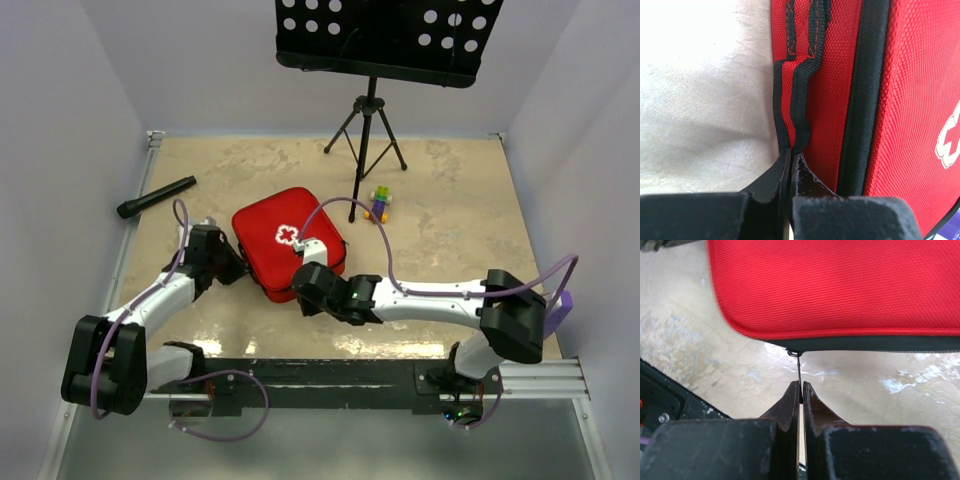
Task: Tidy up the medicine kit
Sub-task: Zip the medicine box at the center of the board.
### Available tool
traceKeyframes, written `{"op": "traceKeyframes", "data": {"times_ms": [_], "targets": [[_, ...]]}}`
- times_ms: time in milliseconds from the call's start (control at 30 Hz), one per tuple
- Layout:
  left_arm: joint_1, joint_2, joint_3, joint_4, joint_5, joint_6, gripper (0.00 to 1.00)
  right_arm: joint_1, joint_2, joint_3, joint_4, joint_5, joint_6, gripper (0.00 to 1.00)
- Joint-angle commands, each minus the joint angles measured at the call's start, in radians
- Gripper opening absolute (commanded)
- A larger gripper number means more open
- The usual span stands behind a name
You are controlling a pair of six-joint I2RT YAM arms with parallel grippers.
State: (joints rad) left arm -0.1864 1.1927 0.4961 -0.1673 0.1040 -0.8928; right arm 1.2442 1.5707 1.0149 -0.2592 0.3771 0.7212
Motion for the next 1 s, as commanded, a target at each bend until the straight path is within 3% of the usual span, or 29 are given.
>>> {"op": "traceKeyframes", "data": {"times_ms": [0,300,600,967], "targets": [[0.027,0.024,-0.004,-0.009,-0.207,0.094,0.0,-0.063,-0.072,-0.081,-0.101,0.029,0.075,0.0],[0.038,0.021,0.024,-0.051,-0.227,0.147,0.0,-0.294,-0.228,-0.229,0.077,-0.017,0.135,0.0],[0.045,0.056,0.056,-0.08,-0.221,0.207,0.0,-0.528,-0.275,-0.34,0.19,-0.034,0.132,0.0],[0.036,0.073,0.039,-0.051,-0.188,0.23,0.0,-0.551,-0.293,-0.299,0.321,0.207,0.09,0.0]]}}
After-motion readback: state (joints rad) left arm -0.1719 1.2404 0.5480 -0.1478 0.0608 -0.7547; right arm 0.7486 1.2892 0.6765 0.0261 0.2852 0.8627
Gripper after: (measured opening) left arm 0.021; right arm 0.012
